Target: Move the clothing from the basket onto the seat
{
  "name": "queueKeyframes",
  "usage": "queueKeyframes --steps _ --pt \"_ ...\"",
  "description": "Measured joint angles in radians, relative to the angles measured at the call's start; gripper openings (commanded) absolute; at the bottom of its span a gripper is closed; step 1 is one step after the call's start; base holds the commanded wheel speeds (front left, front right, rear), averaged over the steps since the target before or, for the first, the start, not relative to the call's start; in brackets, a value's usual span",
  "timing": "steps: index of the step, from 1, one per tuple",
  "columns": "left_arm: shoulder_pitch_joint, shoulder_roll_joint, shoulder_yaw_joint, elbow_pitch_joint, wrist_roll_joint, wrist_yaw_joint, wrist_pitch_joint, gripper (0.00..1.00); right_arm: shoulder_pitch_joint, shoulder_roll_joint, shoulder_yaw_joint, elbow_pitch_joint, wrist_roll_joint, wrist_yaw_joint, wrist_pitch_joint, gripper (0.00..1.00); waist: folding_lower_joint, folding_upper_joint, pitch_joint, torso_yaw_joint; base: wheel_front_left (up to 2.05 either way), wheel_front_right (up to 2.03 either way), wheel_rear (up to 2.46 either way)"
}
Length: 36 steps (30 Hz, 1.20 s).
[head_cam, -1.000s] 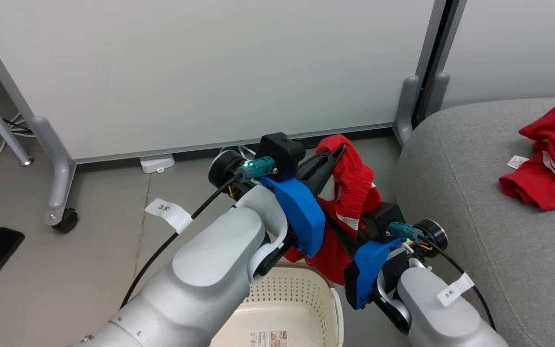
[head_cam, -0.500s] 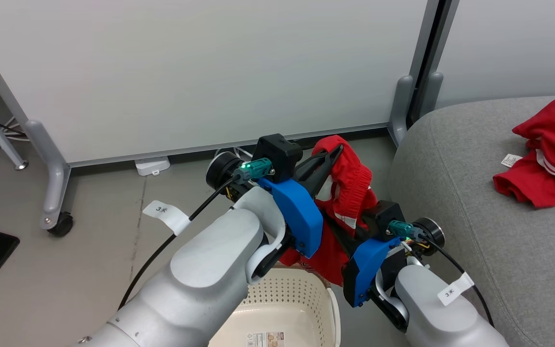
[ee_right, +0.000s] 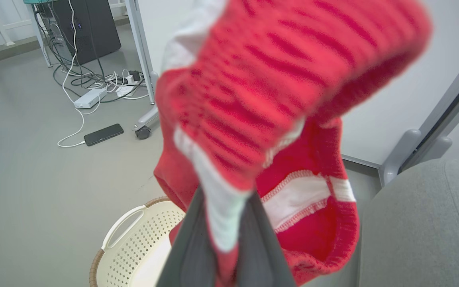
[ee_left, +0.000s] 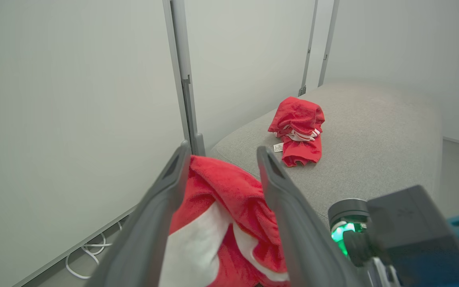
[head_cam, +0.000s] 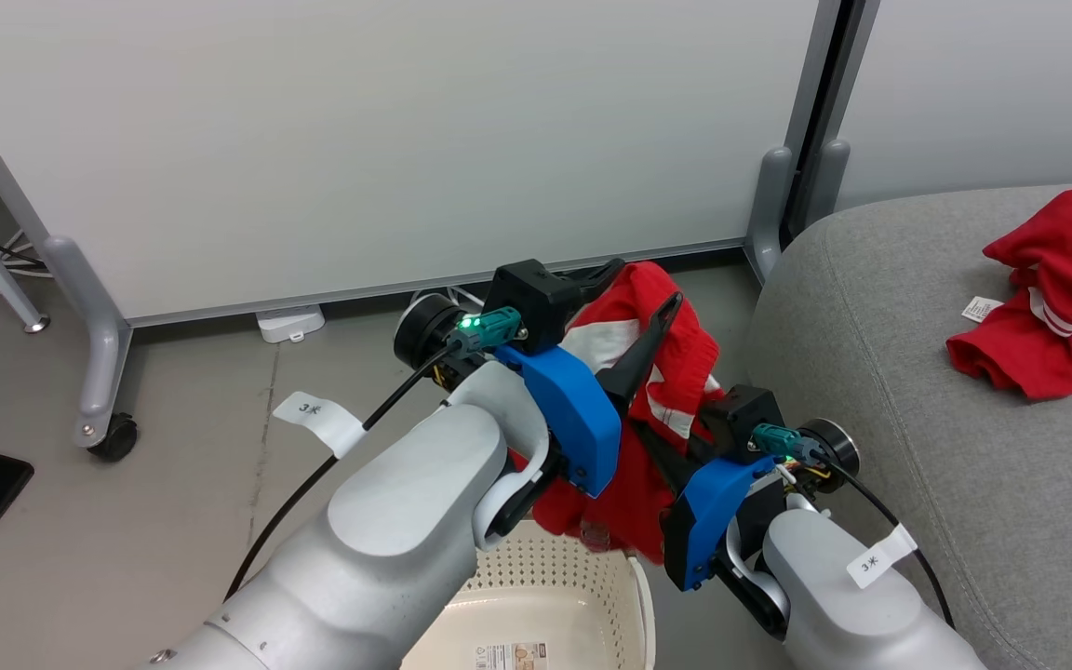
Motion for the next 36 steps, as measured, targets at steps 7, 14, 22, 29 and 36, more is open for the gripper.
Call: queueKeyframes --steps 7,14,22,29,36 --pt "0.000 0.003 -0.002 0.004 0.000 0.004 -0.011 1.00 -0.003 0.000 0.008 0.010 0.009 0.000 -0.006 0.00 0.0000 0.0000 -0.001 0.000 0.00 0.00 0.00" --pt "0.008 0.013 0.000 0.006 0.000 0.012 -0.036 1.00 -0.009 0.000 0.012 0.017 0.012 0.000 -0.011 0.00 0.0000 0.0000 0.000 -0.003 0.00 0.00 0.00" --pt "0.094 0.057 0.020 -0.014 0.000 0.022 -0.124 1.00 -0.011 0.000 0.002 0.021 0.009 0.000 -0.019 0.00 0.0000 0.0000 0.005 -0.009 0.00 0.00 0.00" --pt "0.226 0.127 0.131 -0.115 0.043 0.043 -0.152 1.00 -0.012 0.000 -0.015 0.002 0.010 0.000 -0.021 0.00 0.0000 0.0000 0.011 -0.018 0.00 0.00 0.00" --pt "0.483 0.186 0.341 -0.289 0.167 0.065 -0.153 1.00 -0.010 0.000 -0.009 -0.030 0.013 0.000 -0.020 0.00 0.0000 0.0000 0.015 -0.054 0.00 0.00 0.00"
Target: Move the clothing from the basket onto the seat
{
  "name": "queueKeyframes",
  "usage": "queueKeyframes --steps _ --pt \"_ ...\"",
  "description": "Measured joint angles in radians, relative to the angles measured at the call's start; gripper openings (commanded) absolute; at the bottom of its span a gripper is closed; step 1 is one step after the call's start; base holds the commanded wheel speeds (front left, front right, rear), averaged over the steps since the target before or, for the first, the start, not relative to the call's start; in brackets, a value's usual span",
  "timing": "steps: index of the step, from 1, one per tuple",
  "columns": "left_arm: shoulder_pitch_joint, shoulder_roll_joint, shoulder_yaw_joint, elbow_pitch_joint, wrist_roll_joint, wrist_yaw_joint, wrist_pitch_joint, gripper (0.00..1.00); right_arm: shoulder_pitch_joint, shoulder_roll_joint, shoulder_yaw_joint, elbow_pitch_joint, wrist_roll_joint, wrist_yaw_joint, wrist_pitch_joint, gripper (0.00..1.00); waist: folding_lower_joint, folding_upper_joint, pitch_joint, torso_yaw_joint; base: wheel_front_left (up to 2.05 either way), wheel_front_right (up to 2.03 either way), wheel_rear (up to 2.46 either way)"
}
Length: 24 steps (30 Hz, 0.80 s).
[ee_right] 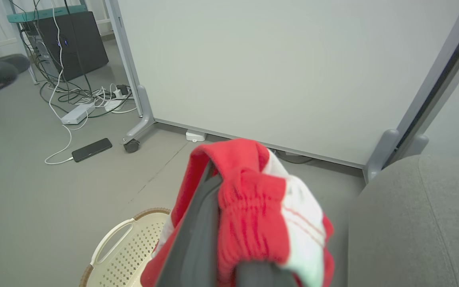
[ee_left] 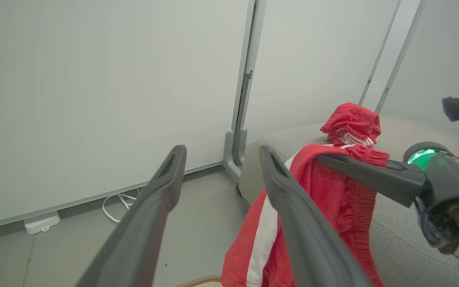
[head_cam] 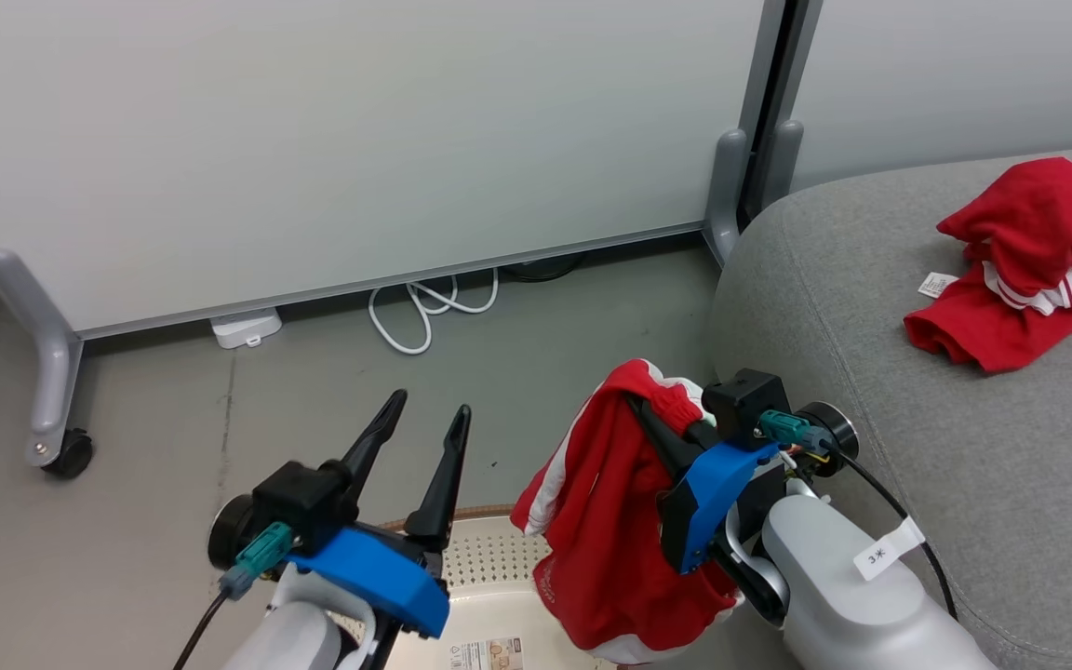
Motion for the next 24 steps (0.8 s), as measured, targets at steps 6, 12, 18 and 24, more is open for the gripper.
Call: queueKeyframes --steps 6,12,18,24 --pt "0.174 0.006 0.163 -0.115 0.108 -0.008 0.000 1.00 -0.001 -0.009 -0.016 -0.017 -0.015 0.000 0.001 0.00 0.0000 0.0001 0.007 -0.033 0.00 0.00 0.00" --pt "0.294 -0.020 0.290 -0.171 0.194 -0.032 0.000 1.00 0.003 -0.013 -0.026 -0.049 -0.027 0.000 0.006 0.00 0.0000 0.0000 0.010 -0.071 0.00 0.00 0.00" --pt "0.333 -0.061 0.364 -0.193 0.256 -0.061 0.000 1.00 0.014 -0.017 -0.040 -0.086 -0.041 0.000 0.018 0.00 0.0000 0.0000 0.018 -0.123 0.00 0.00 0.00" --pt "0.334 -0.091 0.395 -0.197 0.299 -0.083 0.000 1.00 0.025 -0.016 -0.053 -0.119 -0.050 0.000 0.027 0.00 0.0000 0.0000 0.035 -0.189 0.00 0.00 0.00"
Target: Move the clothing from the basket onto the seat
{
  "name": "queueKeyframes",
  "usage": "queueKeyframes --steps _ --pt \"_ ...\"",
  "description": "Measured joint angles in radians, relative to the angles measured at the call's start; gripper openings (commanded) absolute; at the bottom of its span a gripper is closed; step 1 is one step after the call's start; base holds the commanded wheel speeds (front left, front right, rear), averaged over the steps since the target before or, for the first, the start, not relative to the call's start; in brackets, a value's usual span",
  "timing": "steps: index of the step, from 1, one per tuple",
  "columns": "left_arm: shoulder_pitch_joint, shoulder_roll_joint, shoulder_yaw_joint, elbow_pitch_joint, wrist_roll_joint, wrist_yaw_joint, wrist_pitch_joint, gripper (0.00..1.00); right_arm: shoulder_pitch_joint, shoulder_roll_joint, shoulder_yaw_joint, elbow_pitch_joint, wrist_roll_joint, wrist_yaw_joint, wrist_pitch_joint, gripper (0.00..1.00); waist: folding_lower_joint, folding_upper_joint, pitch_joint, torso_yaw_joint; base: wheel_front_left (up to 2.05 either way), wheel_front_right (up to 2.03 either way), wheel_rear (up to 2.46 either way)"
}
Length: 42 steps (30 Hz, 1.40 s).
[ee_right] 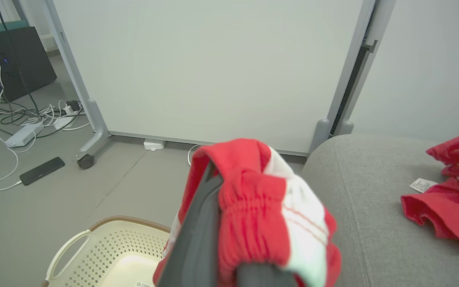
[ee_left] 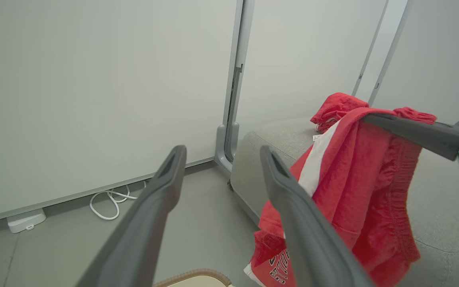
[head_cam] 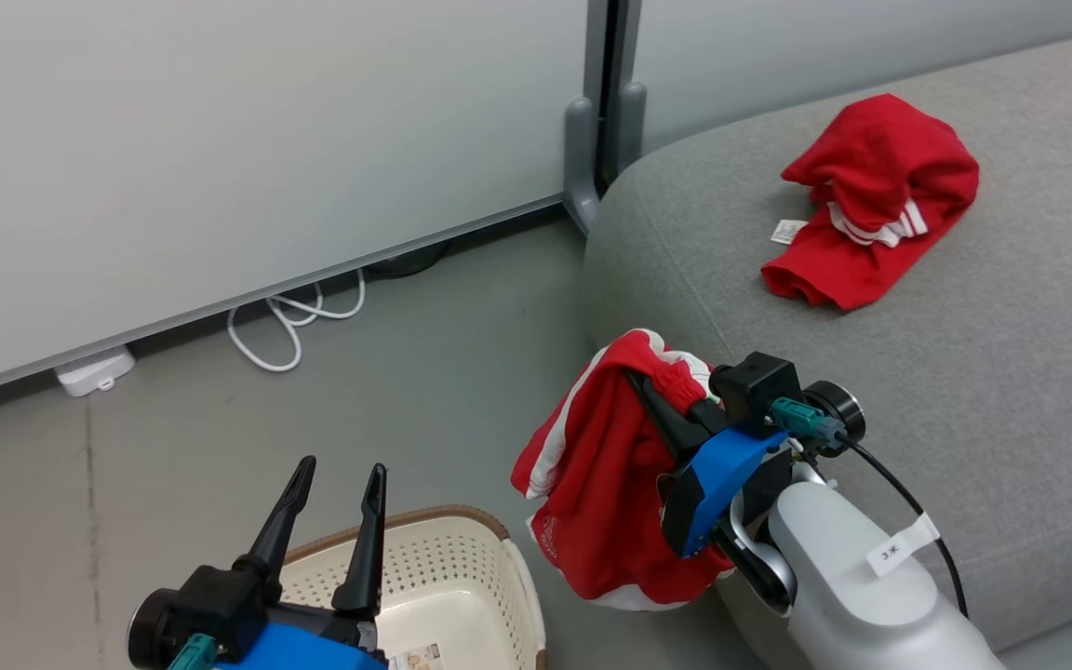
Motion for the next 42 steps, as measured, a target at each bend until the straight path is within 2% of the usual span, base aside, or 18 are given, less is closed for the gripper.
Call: queueKeyframes --steps 13,21,38,42 --pt "-0.005 -0.021 0.022 -0.005 0.030 -0.016 0.000 1.00 0.033 0.005 -0.029 -0.066 -0.016 0.000 0.010 0.00 0.0000 0.0000 0.033 -0.183 0.00 0.00 0.00" --pt "-0.019 -0.016 0.016 -0.015 0.037 -0.019 0.000 1.00 0.050 0.009 -0.040 -0.101 -0.021 0.000 0.010 0.00 0.0000 0.0000 0.056 -0.264 0.00 0.00 0.00" --pt "-0.050 0.011 -0.014 -0.010 0.027 -0.019 0.000 1.00 0.072 0.015 -0.083 -0.132 -0.038 0.000 0.018 0.00 0.0000 0.0000 0.090 -0.282 0.00 0.00 0.00" --pt "-0.049 0.012 -0.003 -0.020 0.029 -0.019 0.000 1.00 0.049 0.015 -0.094 -0.158 0.004 0.000 0.027 0.00 0.0000 0.0000 0.104 -0.280 0.00 0.00 0.00"
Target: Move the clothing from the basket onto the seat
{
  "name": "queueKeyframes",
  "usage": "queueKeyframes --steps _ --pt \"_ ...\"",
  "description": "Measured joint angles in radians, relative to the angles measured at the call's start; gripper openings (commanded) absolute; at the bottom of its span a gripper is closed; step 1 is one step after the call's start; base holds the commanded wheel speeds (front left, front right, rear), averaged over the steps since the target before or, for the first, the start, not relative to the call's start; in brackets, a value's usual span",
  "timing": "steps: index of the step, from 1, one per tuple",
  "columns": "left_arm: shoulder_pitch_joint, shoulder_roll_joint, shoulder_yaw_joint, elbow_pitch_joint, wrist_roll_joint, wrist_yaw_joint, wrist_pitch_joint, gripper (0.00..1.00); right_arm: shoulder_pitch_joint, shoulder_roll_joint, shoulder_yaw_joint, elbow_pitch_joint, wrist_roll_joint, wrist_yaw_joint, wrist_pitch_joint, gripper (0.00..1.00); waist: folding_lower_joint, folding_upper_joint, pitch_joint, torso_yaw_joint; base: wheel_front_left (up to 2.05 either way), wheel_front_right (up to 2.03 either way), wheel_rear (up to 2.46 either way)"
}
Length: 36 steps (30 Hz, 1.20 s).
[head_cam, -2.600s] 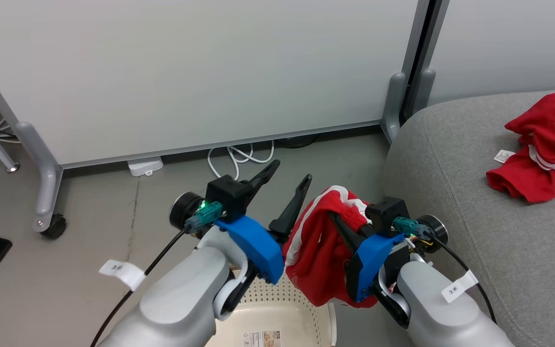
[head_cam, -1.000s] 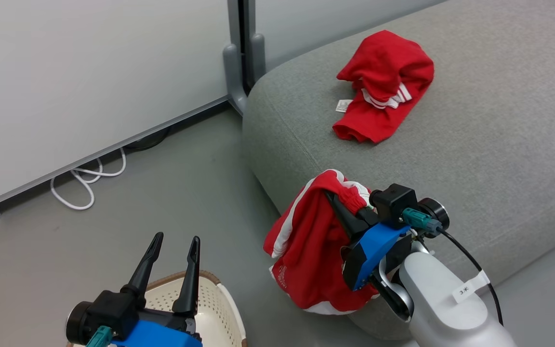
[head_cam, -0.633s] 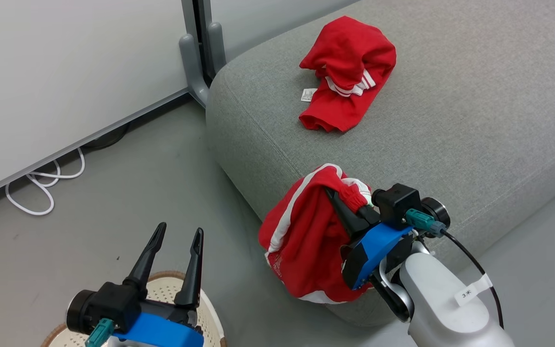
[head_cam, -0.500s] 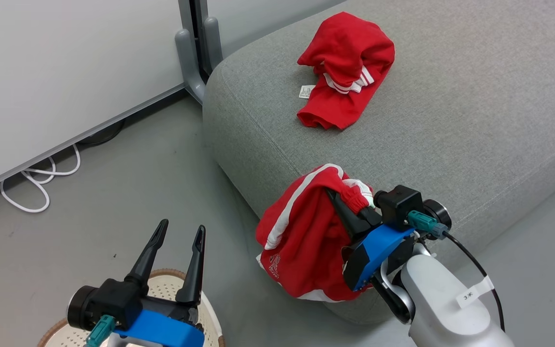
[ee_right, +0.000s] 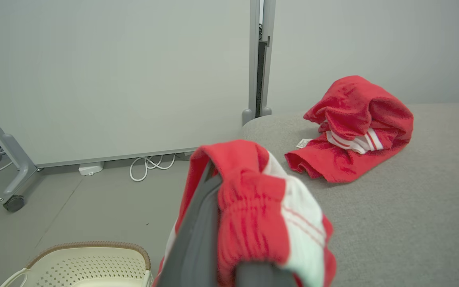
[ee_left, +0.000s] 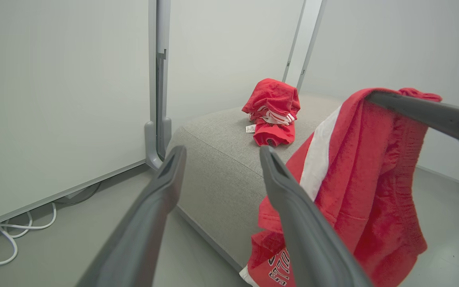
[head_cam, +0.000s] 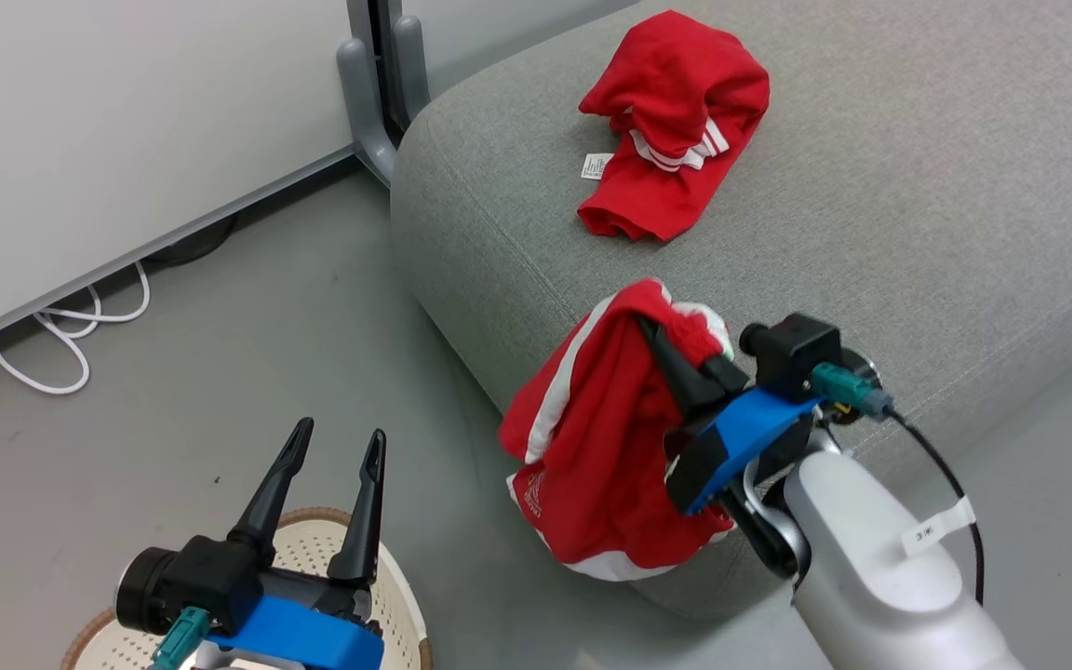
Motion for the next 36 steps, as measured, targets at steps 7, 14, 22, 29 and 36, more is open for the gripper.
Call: queueKeyframes --steps 7,14,22,29,36 --pt "-0.031 0.022 0.013 -0.035 0.014 0.000 0.000 1.00 -0.151 -0.016 -0.091 -0.064 0.026 0.000 0.048 0.00 0.0001 0.0000 0.072 0.017 0.00 0.00 0.00" --pt "-0.070 0.071 0.010 -0.086 0.023 0.000 0.000 1.00 -0.346 -0.107 -0.185 -0.140 0.157 0.000 0.115 0.00 0.0001 0.0000 0.180 0.043 0.00 0.00 0.00" --pt "-0.139 0.142 0.001 -0.163 0.037 0.000 0.000 1.00 -0.556 -0.266 -0.360 -0.173 0.155 0.000 0.131 0.00 0.0002 -0.0001 0.338 0.071 0.00 0.00 0.00" --pt "-0.201 0.188 -0.019 -0.212 0.044 0.000 0.000 1.00 -0.631 -0.326 -0.527 -0.109 0.063 0.000 0.078 0.00 0.0003 -0.0001 0.458 0.100 0.00 0.00 0.00" --pt "-0.223 0.234 -0.020 -0.275 0.061 0.000 0.006 1.00 -0.594 -0.317 -0.604 0.039 -0.037 0.000 0.010 0.00 0.0002 -0.0001 0.548 0.123 0.00 0.00 0.00"
